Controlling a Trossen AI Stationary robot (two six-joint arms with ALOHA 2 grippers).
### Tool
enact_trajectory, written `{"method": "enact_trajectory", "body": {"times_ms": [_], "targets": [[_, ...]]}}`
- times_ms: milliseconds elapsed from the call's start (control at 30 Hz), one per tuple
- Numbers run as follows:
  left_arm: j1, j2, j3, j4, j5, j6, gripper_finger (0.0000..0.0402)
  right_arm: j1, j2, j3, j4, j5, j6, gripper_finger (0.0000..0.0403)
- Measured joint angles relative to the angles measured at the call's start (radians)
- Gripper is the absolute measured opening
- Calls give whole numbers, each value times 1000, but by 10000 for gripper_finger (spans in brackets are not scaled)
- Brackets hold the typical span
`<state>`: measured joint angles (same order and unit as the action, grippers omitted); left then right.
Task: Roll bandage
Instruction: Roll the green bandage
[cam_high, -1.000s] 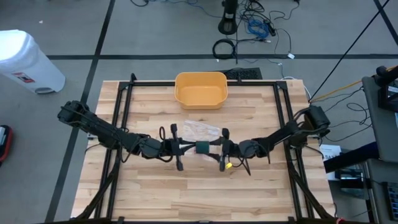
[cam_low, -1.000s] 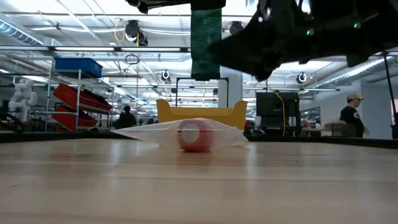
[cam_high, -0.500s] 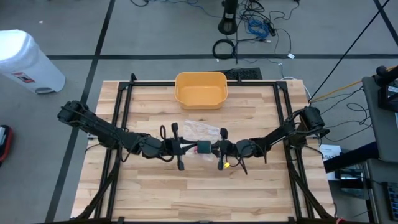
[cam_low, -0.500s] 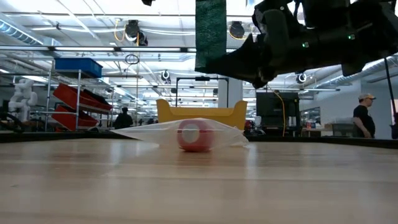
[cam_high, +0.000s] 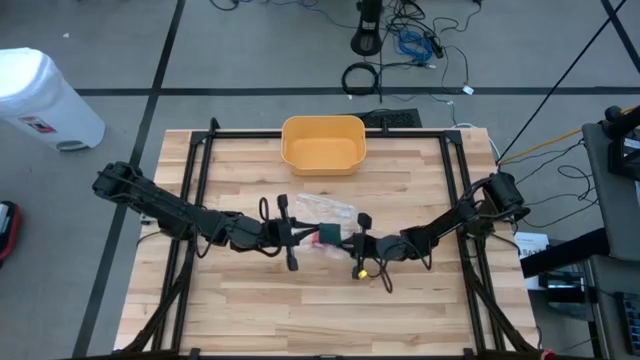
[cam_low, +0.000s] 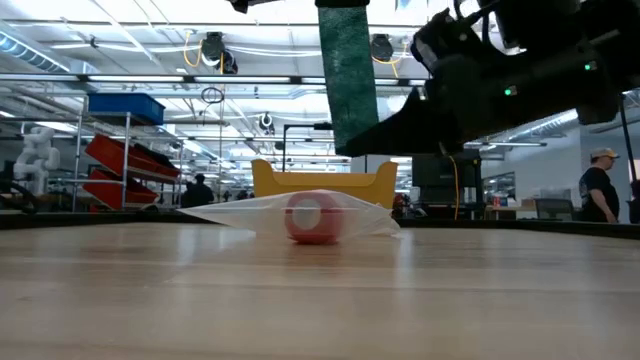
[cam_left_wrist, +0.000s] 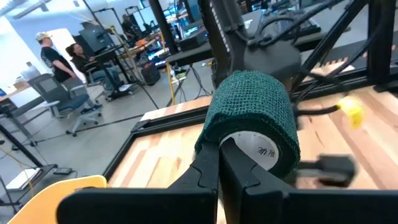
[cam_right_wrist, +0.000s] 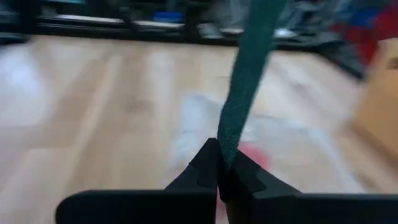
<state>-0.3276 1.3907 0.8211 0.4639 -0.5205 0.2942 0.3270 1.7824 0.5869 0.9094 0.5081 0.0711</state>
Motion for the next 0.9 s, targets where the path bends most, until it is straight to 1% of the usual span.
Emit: {"method": "enact_trajectory", "body": {"times_ms": [33, 67, 167, 267, 367, 500, 633, 733, 833, 900], "targets": [[-2, 0, 0, 4, 3, 0, 0, -7, 0, 0, 9, 19, -16, 0], [-4, 0, 0, 8, 4, 0, 0, -14, -1, 0, 33, 6, -32, 0], [-6, 0, 0, 18, -6, 0, 0, -27, -3, 0, 111, -98, -60, 0], [-2, 0, 0, 17, -15, 3, 0, -27, -5, 0, 156, -170, -64, 0], [9, 0, 0, -8, -30, 9, 0, -19, -11, 10, 188, -218, -49, 0], [25, 0, -2, -54, -65, 11, 1, 16, -36, 34, 188, -255, -43, 0], [36, 0, -6, -53, -73, 26, 1, 36, -76, 61, 131, -250, -42, 0], [39, 0, -6, -51, -73, 26, 0, 30, -79, 63, 86, -244, -27, 0], [38, 0, -6, -65, -65, -4, 0, 5, -80, 64, 43, -225, 35, 0], [29, 2, -8, -104, -56, -58, 0, -4, -80, 64, -38, -220, 102, 0]]}}
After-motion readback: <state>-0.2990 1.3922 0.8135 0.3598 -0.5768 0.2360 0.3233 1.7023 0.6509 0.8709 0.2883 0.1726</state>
